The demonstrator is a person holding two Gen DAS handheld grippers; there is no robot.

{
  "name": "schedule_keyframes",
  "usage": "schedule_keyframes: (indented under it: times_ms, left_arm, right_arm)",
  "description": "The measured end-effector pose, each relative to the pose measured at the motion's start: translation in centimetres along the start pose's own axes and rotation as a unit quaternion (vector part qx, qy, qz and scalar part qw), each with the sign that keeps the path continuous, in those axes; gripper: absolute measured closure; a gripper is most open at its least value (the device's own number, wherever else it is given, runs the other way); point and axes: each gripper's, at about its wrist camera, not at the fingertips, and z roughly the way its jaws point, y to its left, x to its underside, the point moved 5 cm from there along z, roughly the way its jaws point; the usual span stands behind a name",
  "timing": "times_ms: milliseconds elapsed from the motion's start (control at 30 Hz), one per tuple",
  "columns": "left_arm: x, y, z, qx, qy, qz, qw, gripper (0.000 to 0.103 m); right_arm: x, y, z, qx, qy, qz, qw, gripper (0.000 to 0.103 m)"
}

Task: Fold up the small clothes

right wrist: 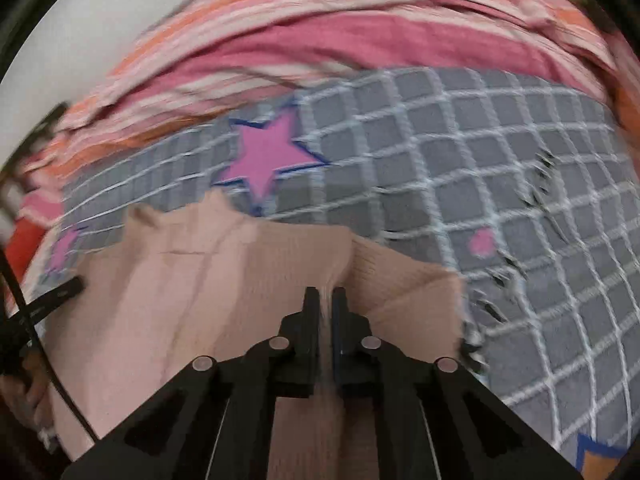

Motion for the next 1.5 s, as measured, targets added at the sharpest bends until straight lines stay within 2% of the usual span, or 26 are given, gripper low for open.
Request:
schedule_keyframes:
  times_ms: [67, 133, 200, 267, 367, 400, 500, 533, 567, 600, 633, 700, 733, 867, 900, 933, 1033, 1100, 1300, 1500]
  left_arm:
    - [-0.4, 0.8, -1.4, 0.001, -0.033, -0.011, 0.9994, 0.096]
    - [-0.4, 1.3, -1.9, -0.011, -0.043, -0.014, 0.9989, 0.096]
    - [0.0, 1.5, -1.7, -0.021, -0.037, -0.018, 0.9989, 0.096]
    - [0.6, 1.2, -1.0, -0.043, -0.028, 0.003, 0.9987, 0.096]
    - [0.7, 0.9, -0.9, -0.037, -0.019, 0.014, 0.9990, 0.093]
    - [0.6, 1.0, -1.2, -0.032, -0.018, 0.011, 0.9993, 0.091]
    - [0.5, 1.5, -2.5, -0.006, -0.030, -0.003, 0.9995, 0.073]
    - [0.4, 1.8, -3.1, 0.005, -0.039, -0.006, 0.9992, 0.062]
    - [0.4, 1.9, -3.4, 0.010, -0.047, -0.009, 0.9988, 0.046]
    - [0.4, 2.1, -4.0, 0.014, -0.057, -0.014, 0.9982, 0.039]
    - [0.3, 2.4, -4.5, 0.015, -0.067, -0.021, 0.9974, 0.035]
    - [0.4, 3.0, -5.1, 0.015, -0.070, -0.025, 0.9971, 0.035]
    - [0.5, 3.3, -5.4, 0.016, -0.070, -0.029, 0.9970, 0.035]
    - [0.8, 4.8, -5.6, 0.016, -0.065, -0.043, 0.9969, 0.035]
    - [0.9, 5.0, -5.6, 0.013, -0.062, -0.042, 0.9971, 0.035]
    - [1.0, 5.4, -5.7, 0.011, -0.060, -0.040, 0.9973, 0.035]
    - [1.1, 6.4, -6.0, 0.008, -0.062, -0.039, 0.9973, 0.035]
    - [1.0, 7.2, -6.0, 0.010, -0.064, -0.050, 0.9967, 0.035]
    - [0.8, 7.4, -5.2, 0.018, -0.054, -0.059, 0.9967, 0.035]
    - [0.7, 6.7, -5.2, 0.028, -0.058, -0.053, 0.9965, 0.034]
  right_arm:
    - [-0.4, 0.3, -1.1, -0.018, -0.039, -0.003, 0.999, 0.098]
    - [-0.8, 0.1, -1.5, -0.023, -0.052, 0.004, 0.998, 0.098]
    - [-0.9, -0.6, -0.8, -0.017, -0.048, 0.017, 0.999, 0.098]
    - [-0.8, -1.0, 0.9, -0.003, -0.018, 0.028, 0.999, 0.098]
    - [-0.4, -0.9, 1.5, 0.006, -0.006, 0.024, 1.000, 0.095]
    - [-0.5, -0.9, 1.2, 0.006, -0.009, 0.024, 1.000, 0.090]
    - [-0.8, -0.8, -0.5, 0.021, -0.033, 0.028, 0.999, 0.077]
    - [-0.9, -0.6, -1.2, 0.030, -0.043, 0.028, 0.998, 0.075]
    - [-0.9, 0.0, -2.4, 0.031, -0.057, 0.026, 0.998, 0.068]
    - [-0.9, 0.7, -3.0, 0.027, -0.065, 0.024, 0.997, 0.059]
    - [-0.8, 1.5, -3.6, 0.021, -0.070, 0.021, 0.997, 0.056]
    - [-0.3, 4.3, -4.5, -0.001, -0.082, 0.006, 0.997, 0.049]
    - [0.2, 5.7, -4.7, -0.010, -0.081, -0.003, 0.997, 0.048]
    - [2.9, 11.2, -2.8, -0.036, -0.042, -0.046, 0.997, 0.048]
    - [3.4, 12.0, -1.9, -0.029, -0.032, -0.055, 0.998, 0.048]
    - [4.0, 12.6, -0.6, -0.004, -0.019, -0.064, 0.998, 0.048]
    - [4.3, 13.6, 0.4, 0.044, -0.033, -0.094, 0.994, 0.048]
    - [3.8, 14.0, 0.9, 0.062, -0.011, -0.103, 0.993, 0.048]
    - [0.7, 13.3, 4.6, 0.095, 0.065, -0.068, 0.991, 0.048]
    - [-1.3, 13.7, 7.0, 0.106, 0.072, -0.064, 0.990, 0.048]
